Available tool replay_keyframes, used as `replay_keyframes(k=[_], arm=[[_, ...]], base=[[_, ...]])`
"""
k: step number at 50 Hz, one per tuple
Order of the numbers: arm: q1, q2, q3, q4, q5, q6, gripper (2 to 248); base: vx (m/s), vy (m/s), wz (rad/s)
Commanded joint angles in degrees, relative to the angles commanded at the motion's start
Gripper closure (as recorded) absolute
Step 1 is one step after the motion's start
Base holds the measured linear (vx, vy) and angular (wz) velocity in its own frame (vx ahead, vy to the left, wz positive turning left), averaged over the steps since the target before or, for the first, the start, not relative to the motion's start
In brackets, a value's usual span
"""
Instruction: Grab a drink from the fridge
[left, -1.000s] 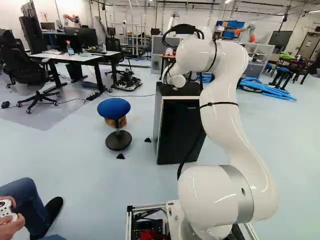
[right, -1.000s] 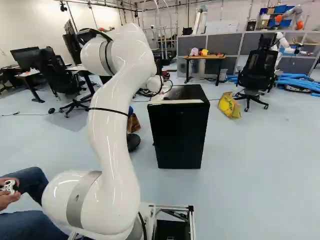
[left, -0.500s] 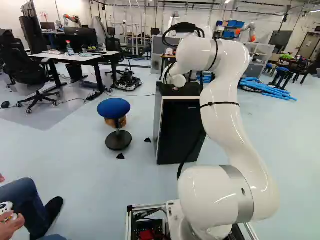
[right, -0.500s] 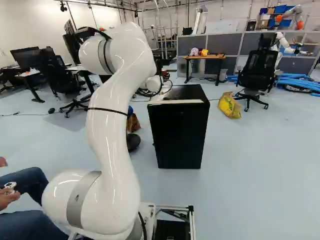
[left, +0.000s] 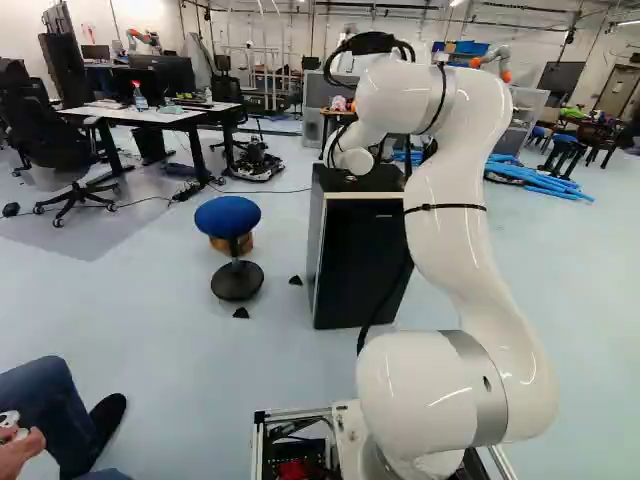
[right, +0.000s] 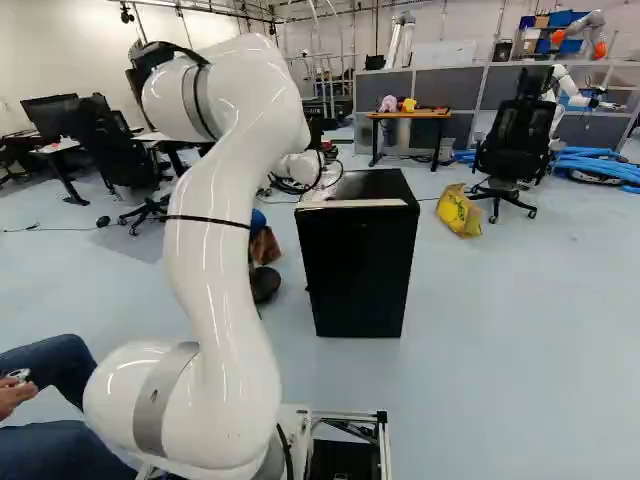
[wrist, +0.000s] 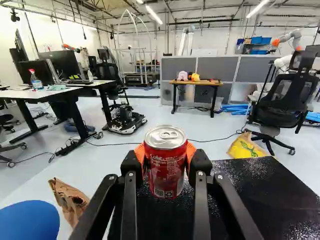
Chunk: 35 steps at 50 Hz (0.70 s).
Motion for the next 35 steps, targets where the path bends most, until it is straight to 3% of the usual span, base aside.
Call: replay_keyframes(k=[35], arm=[[0.8, 11.1, 15.0, -0.1, 1.1, 0.0, 151]], base=[[0.000, 0.000, 0.000]])
